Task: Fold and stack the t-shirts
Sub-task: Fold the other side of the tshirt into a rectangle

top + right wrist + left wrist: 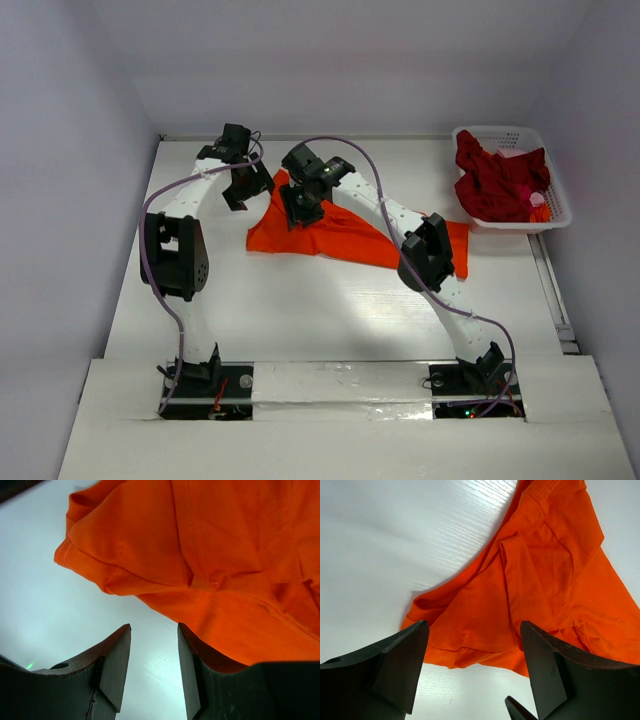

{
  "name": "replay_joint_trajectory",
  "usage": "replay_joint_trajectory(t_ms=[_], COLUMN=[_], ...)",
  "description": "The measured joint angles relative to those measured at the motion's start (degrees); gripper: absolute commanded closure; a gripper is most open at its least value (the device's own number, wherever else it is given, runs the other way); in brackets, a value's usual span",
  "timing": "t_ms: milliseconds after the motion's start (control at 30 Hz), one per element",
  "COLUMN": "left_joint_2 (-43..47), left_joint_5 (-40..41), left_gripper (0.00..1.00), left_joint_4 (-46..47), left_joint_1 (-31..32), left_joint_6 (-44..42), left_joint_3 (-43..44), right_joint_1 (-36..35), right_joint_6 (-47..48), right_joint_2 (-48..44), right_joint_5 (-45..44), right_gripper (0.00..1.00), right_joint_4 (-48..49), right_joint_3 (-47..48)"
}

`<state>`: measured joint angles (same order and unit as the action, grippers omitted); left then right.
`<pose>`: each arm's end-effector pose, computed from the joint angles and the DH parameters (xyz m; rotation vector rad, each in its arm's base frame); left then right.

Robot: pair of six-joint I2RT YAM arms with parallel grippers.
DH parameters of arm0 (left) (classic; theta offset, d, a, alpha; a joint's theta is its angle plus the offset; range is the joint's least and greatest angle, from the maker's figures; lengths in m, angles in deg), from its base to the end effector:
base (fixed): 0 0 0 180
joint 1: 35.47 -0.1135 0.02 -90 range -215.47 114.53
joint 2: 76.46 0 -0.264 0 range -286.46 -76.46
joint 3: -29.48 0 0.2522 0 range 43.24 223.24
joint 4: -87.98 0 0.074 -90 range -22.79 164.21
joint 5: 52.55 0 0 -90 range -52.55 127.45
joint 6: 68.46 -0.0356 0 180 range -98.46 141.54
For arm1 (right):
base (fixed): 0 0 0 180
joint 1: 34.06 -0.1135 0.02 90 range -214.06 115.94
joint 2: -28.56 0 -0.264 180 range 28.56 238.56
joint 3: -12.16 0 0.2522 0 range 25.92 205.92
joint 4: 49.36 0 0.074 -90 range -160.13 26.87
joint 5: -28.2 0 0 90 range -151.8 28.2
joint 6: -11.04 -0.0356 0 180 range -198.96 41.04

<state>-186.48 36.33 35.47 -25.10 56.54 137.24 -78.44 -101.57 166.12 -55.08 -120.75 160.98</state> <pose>0.4185 -0.0773 0.2621 -0.5385 2.5039 -0.3367 0.3663 0.3643 0.2461 -0.5556 2.6637 0.5337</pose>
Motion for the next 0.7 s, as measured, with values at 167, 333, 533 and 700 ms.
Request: replay_joint_trajectory(t_ms=[167, 333, 533, 700], left_joint_2=[0.37, 0.66, 1.99, 2.47], left_joint_5=[-0.24, -0.33, -0.44, -0.7], left_gripper=[0.3, 0.3, 0.3, 0.3], left_joint_4=[0.33, 0.37, 0.37, 0.42], left_joint_1=[0.0, 0.0, 0.0, 0.0], left_joint_6=[-0.02, -0.04, -0.09, -0.31], left_joint_3=[-1.53, -1.9, -2.64, -3.3], right_joint_1=[0.09, 0.09, 0.09, 0.09], right_joint_6=[0.0, -0.02, -0.24, -0.74], right_joint_2=[1.29, 2.86, 3.65, 3.65], right_joint_5=[-2.56, -6.47, -12.28, -16.09], right_gripper=[0.52, 0.52, 0.52, 0.52], right_joint_4=[-0.24, -0.24, 0.17, 1.16], right_joint_3=[1.62, 1.62, 0.94, 0.85])
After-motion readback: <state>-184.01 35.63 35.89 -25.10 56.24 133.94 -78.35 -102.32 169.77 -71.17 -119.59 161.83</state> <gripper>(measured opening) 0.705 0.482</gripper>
